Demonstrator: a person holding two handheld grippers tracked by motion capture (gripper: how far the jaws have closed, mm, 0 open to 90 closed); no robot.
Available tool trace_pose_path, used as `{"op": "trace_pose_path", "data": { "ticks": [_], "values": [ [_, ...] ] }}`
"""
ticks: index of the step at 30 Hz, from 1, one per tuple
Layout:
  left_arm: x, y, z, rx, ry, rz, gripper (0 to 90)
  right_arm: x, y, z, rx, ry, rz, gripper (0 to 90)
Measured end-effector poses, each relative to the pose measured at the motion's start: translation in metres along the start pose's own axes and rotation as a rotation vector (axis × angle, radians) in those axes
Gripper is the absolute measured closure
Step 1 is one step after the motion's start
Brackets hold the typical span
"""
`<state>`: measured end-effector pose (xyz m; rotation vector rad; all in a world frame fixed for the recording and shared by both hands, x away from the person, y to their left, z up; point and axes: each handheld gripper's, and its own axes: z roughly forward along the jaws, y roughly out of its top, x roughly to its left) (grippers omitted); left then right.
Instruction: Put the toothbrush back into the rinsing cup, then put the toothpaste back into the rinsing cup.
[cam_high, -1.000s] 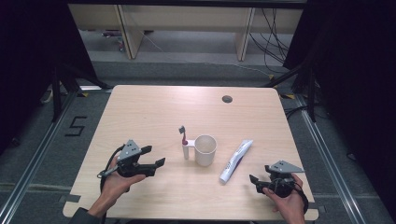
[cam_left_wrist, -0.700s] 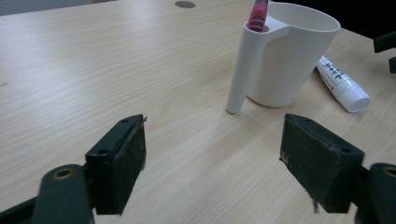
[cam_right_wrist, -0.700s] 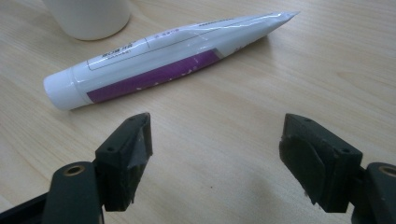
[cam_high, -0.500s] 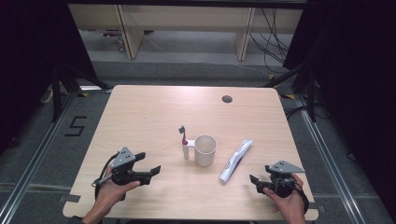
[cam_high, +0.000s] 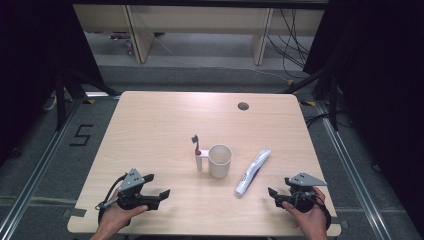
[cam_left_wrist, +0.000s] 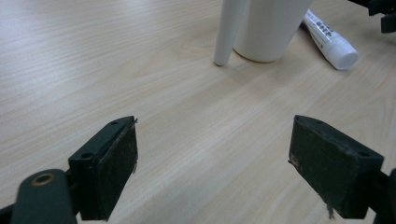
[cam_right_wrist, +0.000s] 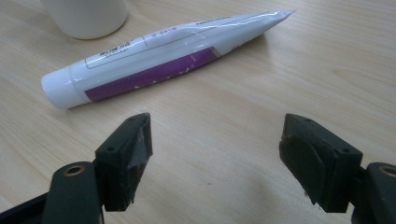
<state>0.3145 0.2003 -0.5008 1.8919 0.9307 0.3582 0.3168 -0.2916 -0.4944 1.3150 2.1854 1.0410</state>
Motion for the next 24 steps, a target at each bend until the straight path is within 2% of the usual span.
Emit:
{"op": "trace_pose_path", "data": {
  "ticks": [1,2,3,5,6,11,12,13,15,17,19,20,21,22,23,24],
  "values": [
    [0.0,-0.001,-0.001,-0.004,-0.007,0.0,15.1,-0.002,0.001,0.0,-0.006,-0.011,-0.033,26.3],
    [-0.001,-0.001,-0.003,-0.006,-0.002,0.001,15.1,-0.001,0.001,0.0,-0.01,-0.011,-0.031,26.3],
    [-0.001,-0.002,-0.004,-0.006,-0.002,0.001,15.1,0.002,0.0,0.001,-0.002,0.007,-0.003,26.3],
    [-0.002,-0.003,-0.005,-0.006,0.006,-0.008,15.2,0.003,0.001,0.0,0.004,0.015,0.018,26.3],
    [-0.001,-0.004,-0.005,-0.001,0.006,-0.003,15.2,0.0,0.001,0.001,-0.006,0.019,-0.007,26.3],
    [-0.002,-0.007,-0.001,0.021,0.024,0.01,15.5,0.002,0.002,-0.001,-0.011,0.02,-0.016,29.2],
    [-0.002,-0.007,0.0,0.022,0.022,0.01,15.5,0.002,0.003,0.0,-0.027,0.014,-0.033,30.4],
    [-0.002,-0.008,0.001,0.032,0.024,0.021,15.5,0.005,0.003,0.0,-0.021,0.047,-0.002,32.2],
    [-0.002,-0.009,0.002,0.042,0.023,0.029,15.5,0.005,0.006,-0.001,-0.051,0.058,-0.04,35.5],
    [-0.003,-0.01,0.003,0.044,0.021,0.032,15.6,0.008,0.009,-0.002,-0.056,0.076,-0.044,38.5],
    [-0.002,-0.01,0.003,0.044,0.027,0.034,15.6,0.014,0.011,-0.002,-0.047,0.109,-0.013,43.8],
    [-0.002,-0.011,0.004,0.045,0.026,0.035,15.7,0.015,0.013,-0.001,-0.057,0.111,-0.041,45.5],
    [-0.001,-0.012,0.003,0.043,0.028,0.034,15.7,0.018,0.015,0.0,-0.057,0.114,-0.035,46.9],
    [-0.001,-0.012,0.003,0.045,0.032,0.034,15.7,0.019,0.017,0.001,-0.067,0.126,-0.05,49.8],
    [-0.001,-0.012,0.002,0.048,0.032,0.038,15.7,0.023,0.019,0.0,-0.066,0.131,-0.034,52.0],
    [-0.001,-0.012,0.002,0.043,0.033,0.032,15.7,0.024,0.021,0.0,-0.074,0.131,-0.059,54.1]
  ]
}}
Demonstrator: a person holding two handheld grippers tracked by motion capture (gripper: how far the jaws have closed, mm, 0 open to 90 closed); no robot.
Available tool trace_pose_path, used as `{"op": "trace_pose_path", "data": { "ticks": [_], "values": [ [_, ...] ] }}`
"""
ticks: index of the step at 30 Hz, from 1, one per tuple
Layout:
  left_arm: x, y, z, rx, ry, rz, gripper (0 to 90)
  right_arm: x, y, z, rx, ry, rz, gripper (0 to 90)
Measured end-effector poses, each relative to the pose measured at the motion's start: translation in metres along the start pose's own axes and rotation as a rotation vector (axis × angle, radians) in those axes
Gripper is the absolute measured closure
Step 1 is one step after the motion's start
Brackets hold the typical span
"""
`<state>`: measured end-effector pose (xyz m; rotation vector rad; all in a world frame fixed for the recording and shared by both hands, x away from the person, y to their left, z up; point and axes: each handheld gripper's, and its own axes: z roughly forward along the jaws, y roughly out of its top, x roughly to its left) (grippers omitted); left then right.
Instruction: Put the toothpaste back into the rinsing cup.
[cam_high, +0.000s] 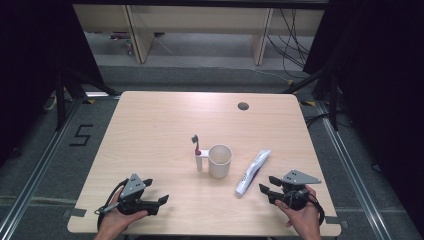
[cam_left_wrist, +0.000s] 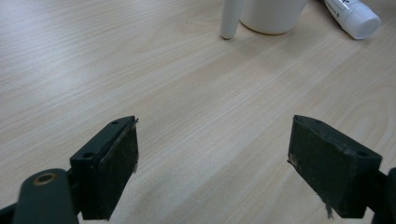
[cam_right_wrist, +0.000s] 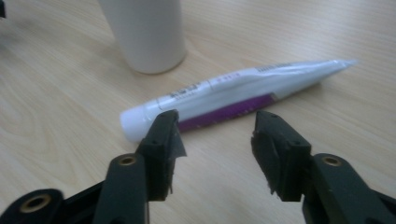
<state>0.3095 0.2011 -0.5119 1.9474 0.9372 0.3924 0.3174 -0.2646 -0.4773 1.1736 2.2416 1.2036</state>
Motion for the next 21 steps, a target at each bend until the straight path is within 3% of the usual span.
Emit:
{"op": "trace_pose_path", "data": {
  "ticks": [6,7,8,10,21],
  "values": [
    [0.0,-0.002,0.0,0.005,0.007,-0.005,15.8,0.013,0.01,0.008,0.001,0.048,-0.015,73.1],
    [0.0,-0.003,0.0,0.006,0.008,-0.003,15.8,0.012,0.012,0.01,-0.01,0.044,-0.063,76.8],
    [0.0,-0.002,0.0,0.007,0.007,-0.002,15.9,0.016,0.013,0.012,0.012,0.065,-0.03,79.5],
    [0.0,-0.003,-0.001,0.007,0.009,-0.001,16.0,0.017,0.016,0.018,0.01,0.065,-0.068,83.6],
    [-0.001,-0.003,0.0,0.017,0.009,0.003,16.0,0.033,0.03,0.054,0.089,0.128,-0.12,88.1]
  ]
}}
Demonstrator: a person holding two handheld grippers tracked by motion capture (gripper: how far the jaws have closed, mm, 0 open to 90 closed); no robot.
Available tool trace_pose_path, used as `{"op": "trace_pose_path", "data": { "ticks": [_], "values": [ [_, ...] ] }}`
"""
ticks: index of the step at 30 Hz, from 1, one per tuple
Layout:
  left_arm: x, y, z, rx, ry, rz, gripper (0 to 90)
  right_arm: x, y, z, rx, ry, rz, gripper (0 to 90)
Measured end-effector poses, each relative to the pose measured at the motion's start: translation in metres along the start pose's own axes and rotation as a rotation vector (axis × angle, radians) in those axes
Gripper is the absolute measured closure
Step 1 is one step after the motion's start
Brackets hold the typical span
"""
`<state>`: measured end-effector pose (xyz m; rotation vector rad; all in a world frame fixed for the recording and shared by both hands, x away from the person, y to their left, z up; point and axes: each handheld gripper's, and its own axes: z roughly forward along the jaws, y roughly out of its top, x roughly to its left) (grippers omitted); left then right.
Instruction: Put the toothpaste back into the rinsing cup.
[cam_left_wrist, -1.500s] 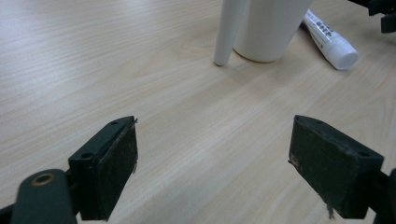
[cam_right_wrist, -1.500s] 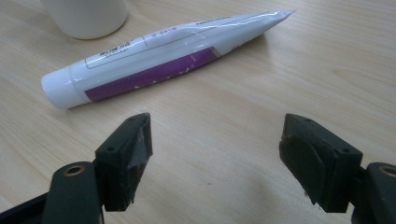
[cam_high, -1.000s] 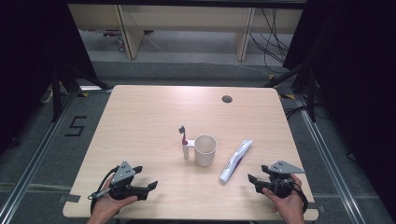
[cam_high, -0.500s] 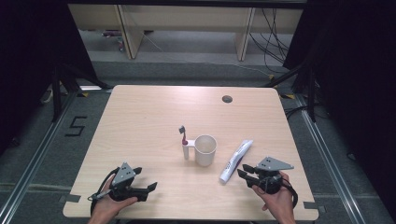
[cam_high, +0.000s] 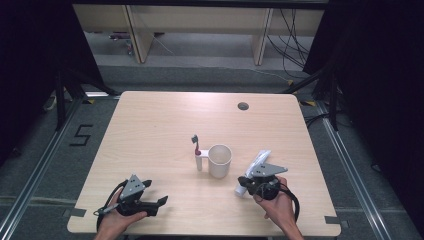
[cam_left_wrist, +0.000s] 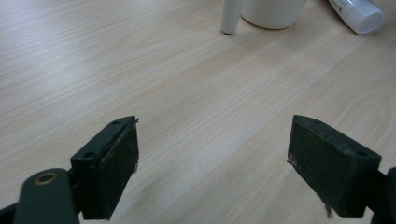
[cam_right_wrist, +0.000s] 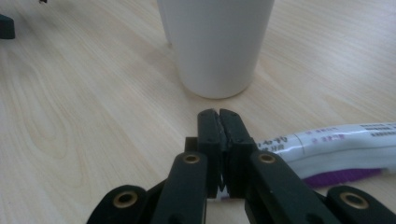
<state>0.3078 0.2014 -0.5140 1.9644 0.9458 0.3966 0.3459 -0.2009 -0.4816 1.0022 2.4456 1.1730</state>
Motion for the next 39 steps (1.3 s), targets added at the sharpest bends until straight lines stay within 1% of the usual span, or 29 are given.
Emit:
{"op": "trace_pose_path", "data": {
  "ticks": [3,4,7,8,9,10,11,13,14,15,16,17,18,19,20,21,23,24,25,26,27,29,30,31,32,33,36,37,39],
  "values": [
    [-0.001,0.0,0.001,-0.004,-0.007,0.0,16.0,0.0,0.003,0.009,0.018,-0.008,0.003,88.1],
    [0.0,0.0,0.002,-0.003,-0.009,0.004,16.0,-0.001,0.004,0.012,0.023,-0.013,-0.009,88.1],
    [0.001,0.0,0.002,0.01,0.0,0.022,16.0,-0.001,0.005,0.016,0.039,-0.01,-0.005,88.1],
    [-0.001,0.0,0.003,0.001,-0.012,0.009,16.0,-0.001,0.006,0.02,0.055,-0.011,0.011,88.1],
    [-0.001,0.0,0.003,0.002,-0.014,0.011,16.0,0.001,0.006,0.022,0.064,-0.009,0.034,88.1],
    [-0.002,0.0,0.003,0.008,-0.007,0.01,16.0,-0.001,0.006,0.024,0.05,-0.01,0.012,88.1],
    [-0.002,0.0,0.003,0.006,-0.007,0.01,16.0,-0.002,0.007,0.025,0.069,-0.013,-0.001,88.1],
    [0.0,0.001,0.002,0.023,-0.013,0.034,16.0,-0.002,0.007,0.026,0.09,-0.01,0.015,88.1],
    [-0.001,0.0,0.003,0.008,-0.013,0.017,16.0,-0.003,0.007,0.026,0.096,-0.003,0.011,88.1],
    [0.0,0.001,0.002,0.026,-0.015,0.036,16.0,-0.001,0.006,0.027,0.093,-0.003,0.032,88.1],
    [-0.001,0.001,0.004,0.008,-0.013,0.017,16.0,-0.001,0.005,0.027,0.098,-0.005,0.037,88.0],
    [-0.001,0.001,0.004,0.008,-0.013,0.017,16.0,-0.002,0.005,0.027,0.093,0.005,0.014,88.0],
    [-0.001,0.001,0.004,0.01,-0.015,0.017,16.0,-0.002,0.006,0.026,0.104,0.008,0.003,88.0],
    [-0.002,0.001,0.004,0.011,-0.015,0.016,16.0,-0.001,0.005,0.025,0.114,0.009,0.017,88.0],
    [-0.002,0.0,0.004,0.012,-0.015,0.015,16.0,0.0,0.005,0.026,0.103,0.005,0.024,88.0],
    [-0.002,0.0,0.004,0.012,-0.015,0.015,16.1,-0.001,0.005,0.025,0.116,0.016,-0.01,88.0],
    [-0.002,0.001,0.005,0.008,-0.017,0.016,16.1,0.003,0.004,0.024,0.116,0.012,0.024,88.0],
    [-0.002,0.001,0.005,0.005,-0.017,0.012,16.0,0.003,0.003,0.023,0.123,0.02,0.01,88.0],
    [-0.002,0.001,0.005,0.006,-0.017,0.012,16.1,0.005,0.002,0.021,0.138,0.028,0.015,88.0],
    [-0.002,0.001,0.004,0.006,-0.017,0.012,16.0,0.004,0.0,0.022,0.115,0.038,-0.015,88.0],
    [-0.001,0.001,0.004,0.013,-0.017,0.021,16.1,0.004,-0.001,0.02,0.124,0.042,-0.025,87.6],
    [-0.001,0.001,0.004,0.006,-0.018,0.02,16.0,0.005,-0.004,0.015,0.14,0.037,-0.03,87.6],
    [-0.001,0.001,0.004,0.006,-0.018,0.02,16.1,0.006,-0.006,0.011,0.143,0.036,-0.01,87.5],
    [-0.001,0.001,0.004,0.014,-0.015,0.027,16.1,0.006,-0.009,0.009,0.13,0.043,-0.011,87.5],
    [-0.002,0.001,0.004,0.001,-0.022,0.014,16.1,0.006,-0.011,0.006,0.13,0.044,-0.019,87.5],
    [-0.002,0.001,0.004,0.001,-0.021,0.013,16.1,0.006,-0.013,0.003,0.136,0.036,-0.006,87.5],
    [-0.002,0.001,0.005,0.009,-0.018,0.021,16.1,0.004,-0.017,-0.006,0.163,0.031,-0.004,87.5],
    [-0.002,0.001,0.005,0.009,-0.018,0.02,16.1,0.003,-0.02,-0.009,0.151,0.032,-0.01,87.5],
    [-0.003,0.001,0.005,0.001,-0.021,0.015,16.1,0.003,-0.024,-0.012,0.144,0.018,0.006,87.5]
  ]
}}
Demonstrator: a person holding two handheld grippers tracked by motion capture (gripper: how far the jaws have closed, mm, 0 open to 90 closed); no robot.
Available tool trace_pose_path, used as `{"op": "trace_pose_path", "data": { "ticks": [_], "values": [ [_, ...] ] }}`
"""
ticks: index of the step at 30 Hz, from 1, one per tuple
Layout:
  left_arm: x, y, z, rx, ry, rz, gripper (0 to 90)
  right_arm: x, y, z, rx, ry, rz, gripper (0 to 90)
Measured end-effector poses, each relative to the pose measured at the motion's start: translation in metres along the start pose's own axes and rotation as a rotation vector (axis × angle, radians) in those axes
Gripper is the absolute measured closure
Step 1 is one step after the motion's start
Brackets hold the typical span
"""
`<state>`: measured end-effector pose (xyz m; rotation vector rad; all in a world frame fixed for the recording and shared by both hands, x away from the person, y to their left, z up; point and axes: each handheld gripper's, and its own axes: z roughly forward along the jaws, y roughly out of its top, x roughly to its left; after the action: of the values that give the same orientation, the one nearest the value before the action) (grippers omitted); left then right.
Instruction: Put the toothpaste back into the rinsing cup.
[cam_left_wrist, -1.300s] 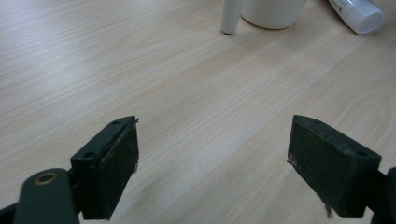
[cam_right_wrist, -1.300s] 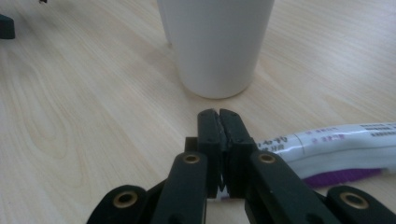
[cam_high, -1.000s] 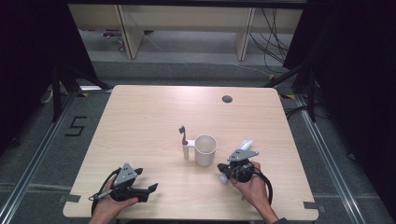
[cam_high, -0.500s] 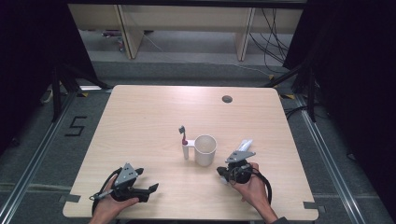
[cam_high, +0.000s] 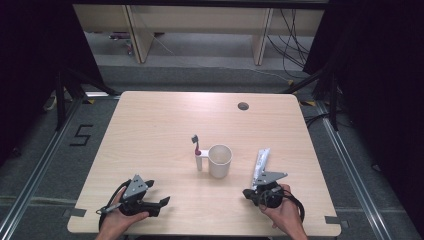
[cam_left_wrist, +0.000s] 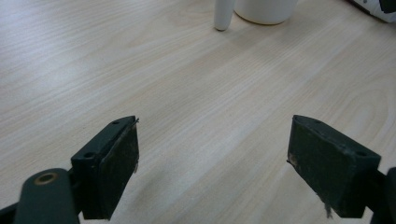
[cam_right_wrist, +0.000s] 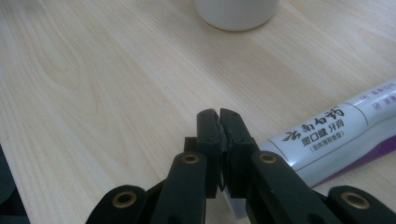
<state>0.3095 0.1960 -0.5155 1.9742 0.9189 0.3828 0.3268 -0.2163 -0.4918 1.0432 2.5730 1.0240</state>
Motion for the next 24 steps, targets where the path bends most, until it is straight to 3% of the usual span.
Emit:
{"op": "trace_pose_path", "data": {
  "ticks": [3,4,7,8,9,10,11,12,13,14,17,18,19,21,24],
  "values": [
    [0.001,0.0,0.0,0.009,0.0,0.01,16.1,-0.003,-0.006,-0.006,-0.004,-0.006,-0.022,87.5],
    [0.001,0.0,0.0,0.011,-0.001,0.011,16.1,-0.003,-0.008,-0.009,0.008,-0.008,0.014,87.5],
    [0.001,0.001,0.0,0.011,-0.001,0.013,16.1,-0.006,-0.013,-0.016,0.022,-0.014,0.033,87.5],
    [0.0,0.001,0.001,0.014,-0.002,0.01,16.1,-0.008,-0.016,-0.017,-0.002,-0.021,0.023,87.4],
    [0.0,0.001,0.001,0.012,-0.001,0.009,16.1,-0.008,-0.017,-0.022,0.023,-0.018,0.048,87.4],
    [0.0,0.0,0.001,0.005,-0.004,0.007,16.1,-0.008,-0.021,-0.023,0.009,-0.025,0.071,87.4],
    [0.0,0.0,0.001,0.005,-0.006,0.007,16.1,-0.012,-0.021,-0.026,0.016,-0.031,0.039,87.4],
    [0.0,0.001,0.001,0.012,-0.003,0.012,16.1,-0.012,-0.023,-0.027,-0.004,-0.037,0.06,87.4],
    [0.0,0.001,0.001,0.013,-0.004,0.013,16.1,-0.013,-0.025,-0.031,0.01,-0.036,0.061,87.4],
    [0.0,0.001,0.001,0.013,-0.004,0.01,16.1,-0.012,-0.026,-0.032,0.006,-0.037,0.094,87.4],
    [-0.001,0.001,0.001,0.013,-0.005,0.012,16.1,-0.019,-0.031,-0.036,-0.009,-0.058,0.059,87.4],
    [0.0,0.001,0.002,0.011,-0.005,0.014,16.1,-0.017,-0.031,-0.039,0.021,-0.052,0.107,87.3],
    [0.0,0.001,0.002,0.011,-0.006,0.012,16.1,-0.02,-0.033,-0.038,0.0,-0.061,0.085,87.2],
    [0.0,0.0,0.002,0.013,-0.004,0.011,16.2,-0.022,-0.033,-0.041,0.006,-0.062,0.105,86.3],
    [-0.001,0.001,0.004,0.007,-0.006,0.006,16.1,-0.024,-0.028,-0.044,-0.034,-0.074,0.091,83.2]
  ]
}}
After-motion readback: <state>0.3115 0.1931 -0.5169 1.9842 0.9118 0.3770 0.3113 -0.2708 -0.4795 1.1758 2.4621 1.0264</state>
